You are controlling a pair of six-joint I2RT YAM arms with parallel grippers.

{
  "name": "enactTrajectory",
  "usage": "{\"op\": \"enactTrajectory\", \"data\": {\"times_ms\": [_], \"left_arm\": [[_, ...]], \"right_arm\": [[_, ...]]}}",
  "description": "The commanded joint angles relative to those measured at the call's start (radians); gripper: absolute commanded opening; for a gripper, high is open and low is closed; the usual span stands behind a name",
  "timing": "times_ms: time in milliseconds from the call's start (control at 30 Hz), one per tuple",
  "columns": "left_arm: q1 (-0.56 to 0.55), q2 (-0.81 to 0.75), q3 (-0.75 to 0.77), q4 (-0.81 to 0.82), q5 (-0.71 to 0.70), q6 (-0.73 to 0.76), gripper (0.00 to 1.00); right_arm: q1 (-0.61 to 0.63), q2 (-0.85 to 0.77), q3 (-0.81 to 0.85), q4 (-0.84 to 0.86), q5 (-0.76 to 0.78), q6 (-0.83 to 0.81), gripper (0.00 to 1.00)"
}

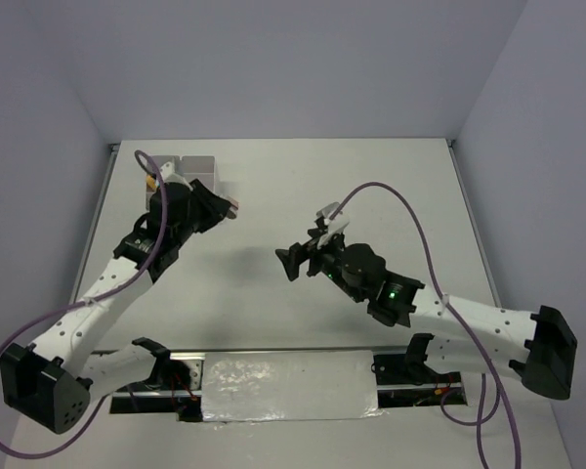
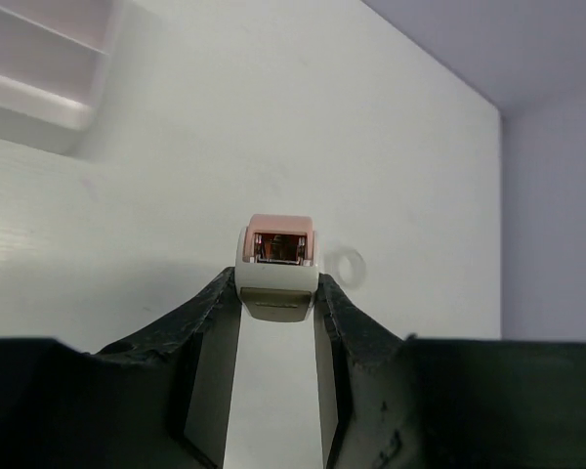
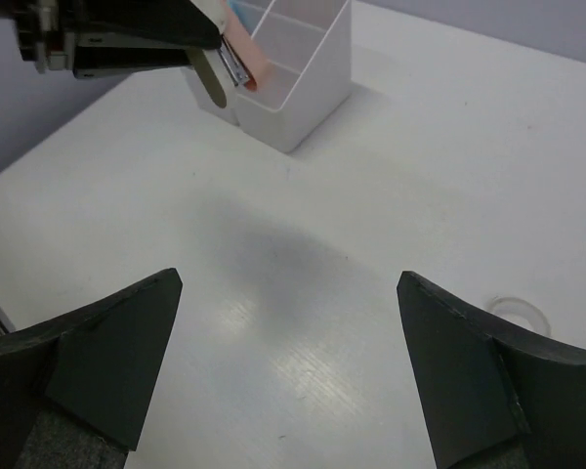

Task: Sort the stationery into containers
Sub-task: Place the stapler in the storage box.

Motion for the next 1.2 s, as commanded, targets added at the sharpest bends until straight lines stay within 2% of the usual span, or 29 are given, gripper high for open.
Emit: {"op": "enactTrajectory", "data": {"times_ms": [0,67,167,333,433,533,667,967,1100,1167], "left_arm": [[0.005,0.063,0.086,-0.11,-0.406,-0.159,0.0],[0.03,0.154,0.188,-0.181,-0.515,-0.22,0.0],[0.067,0.293,0.342,-0.287,-0.597,-0.318,0.0],[0.157,0.511,0.538,-0.361,-0.568,-0.404,0.0],[0.189,0.594,0.592,-0.371,-0.548,-0.436,0.0],[0.202,0.64,0.617,-0.408,-0.548,-0.49,0.0],[0.206,0.648,0.579,-0.356,-0.554,-0.513,0.0],[0.222,0.723,0.579,-0.315,-0.533,-0.519,0.17],[0.228,0.752,0.583,-0.287,-0.528,-0.518,0.19],[0.231,0.757,0.576,-0.269,-0.517,-0.51,0.28]], "right_arm": [[-0.007,-0.099,-0.014,-0.028,0.041,0.054,1.0],[-0.007,-0.133,-0.004,-0.086,0.055,0.062,1.0],[-0.007,-0.17,-0.009,-0.131,0.064,0.066,1.0],[-0.01,-0.207,-0.043,-0.132,0.052,0.065,1.0],[-0.012,-0.202,-0.04,-0.144,0.047,0.059,1.0],[-0.015,-0.202,-0.038,-0.152,0.043,0.043,1.0],[-0.015,-0.204,-0.043,-0.152,0.041,0.029,1.0],[-0.015,-0.19,-0.052,-0.132,-0.003,0.014,1.0],[-0.016,-0.181,-0.052,-0.126,-0.019,0.002,1.0],[-0.015,-0.179,-0.05,-0.126,-0.029,-0.001,1.0]]}}
